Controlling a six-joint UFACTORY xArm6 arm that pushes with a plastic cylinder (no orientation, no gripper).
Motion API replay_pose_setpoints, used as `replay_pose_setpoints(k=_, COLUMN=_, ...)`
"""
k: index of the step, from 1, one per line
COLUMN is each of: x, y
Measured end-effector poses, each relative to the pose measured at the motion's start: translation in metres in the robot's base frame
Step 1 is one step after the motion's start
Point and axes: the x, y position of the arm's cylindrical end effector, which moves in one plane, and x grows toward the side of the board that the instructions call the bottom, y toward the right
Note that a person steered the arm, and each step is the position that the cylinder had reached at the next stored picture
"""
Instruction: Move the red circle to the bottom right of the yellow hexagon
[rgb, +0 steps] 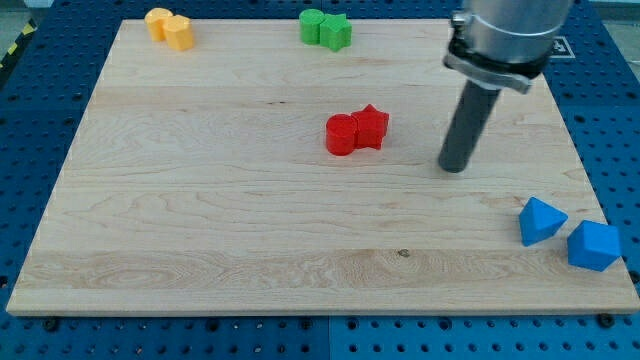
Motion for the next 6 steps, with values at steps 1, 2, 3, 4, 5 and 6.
replay_pose_setpoints(k=1, x=-0.012, y=-0.044)
replay_pose_setpoints(k=2, x=-0.03, y=-0.086)
replay_pose_setpoints(k=3, x=-0.041, y=-0.125)
replay_pose_setpoints(k=4, x=-0.042, y=-0.156)
replay_pose_setpoints(k=5, x=-0.049, y=-0.189)
replay_pose_setpoints(k=6, x=-0.079, y=-0.207)
